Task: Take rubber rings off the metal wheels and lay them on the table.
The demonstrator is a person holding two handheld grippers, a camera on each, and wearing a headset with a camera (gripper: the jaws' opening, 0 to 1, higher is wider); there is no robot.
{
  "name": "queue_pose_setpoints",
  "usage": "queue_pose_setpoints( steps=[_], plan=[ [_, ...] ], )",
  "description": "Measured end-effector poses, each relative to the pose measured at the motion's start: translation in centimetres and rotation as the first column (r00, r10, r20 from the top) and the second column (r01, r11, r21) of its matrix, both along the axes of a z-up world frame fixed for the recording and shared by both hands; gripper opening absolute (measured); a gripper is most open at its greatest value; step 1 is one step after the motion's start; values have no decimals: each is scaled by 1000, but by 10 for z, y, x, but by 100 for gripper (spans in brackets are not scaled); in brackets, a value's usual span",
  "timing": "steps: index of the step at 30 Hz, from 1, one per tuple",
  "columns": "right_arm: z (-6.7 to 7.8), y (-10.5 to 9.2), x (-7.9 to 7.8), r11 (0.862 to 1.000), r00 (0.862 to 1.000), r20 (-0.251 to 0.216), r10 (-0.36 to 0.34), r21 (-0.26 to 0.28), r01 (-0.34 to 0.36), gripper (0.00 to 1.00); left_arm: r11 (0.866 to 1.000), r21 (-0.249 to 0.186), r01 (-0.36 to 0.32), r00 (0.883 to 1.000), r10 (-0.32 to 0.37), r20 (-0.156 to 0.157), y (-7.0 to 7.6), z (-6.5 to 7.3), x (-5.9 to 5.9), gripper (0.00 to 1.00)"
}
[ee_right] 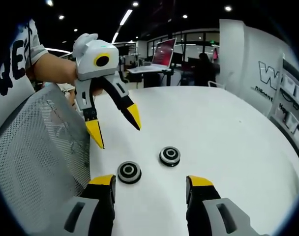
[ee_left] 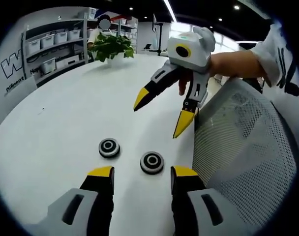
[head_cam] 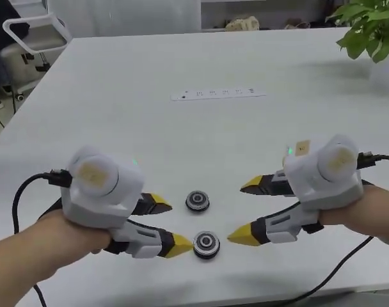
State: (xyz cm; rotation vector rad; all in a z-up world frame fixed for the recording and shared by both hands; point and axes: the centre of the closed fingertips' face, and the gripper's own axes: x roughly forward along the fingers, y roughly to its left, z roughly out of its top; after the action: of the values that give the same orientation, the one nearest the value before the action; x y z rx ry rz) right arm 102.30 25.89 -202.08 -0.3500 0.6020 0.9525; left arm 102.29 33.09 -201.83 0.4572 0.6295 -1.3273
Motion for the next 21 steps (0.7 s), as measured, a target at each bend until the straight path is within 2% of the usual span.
queue_pose_setpoints(
  steps=[11,13,21],
  plan=[
    [-7,7,0,1000,999,-14,29,-9,-29,54,999,7,38,999,-38,-3,-8,-5,-3,40],
    [-8,7,0,999,999,-16,30,-11,-31,54,999,1,55,998,-55,12,-10,-4,-5,37],
    [-17,7,-3,999,999,-38,31,-15,-31,52,996,12,85,996,-84,-3,-18,-9,-11,33]
  ],
)
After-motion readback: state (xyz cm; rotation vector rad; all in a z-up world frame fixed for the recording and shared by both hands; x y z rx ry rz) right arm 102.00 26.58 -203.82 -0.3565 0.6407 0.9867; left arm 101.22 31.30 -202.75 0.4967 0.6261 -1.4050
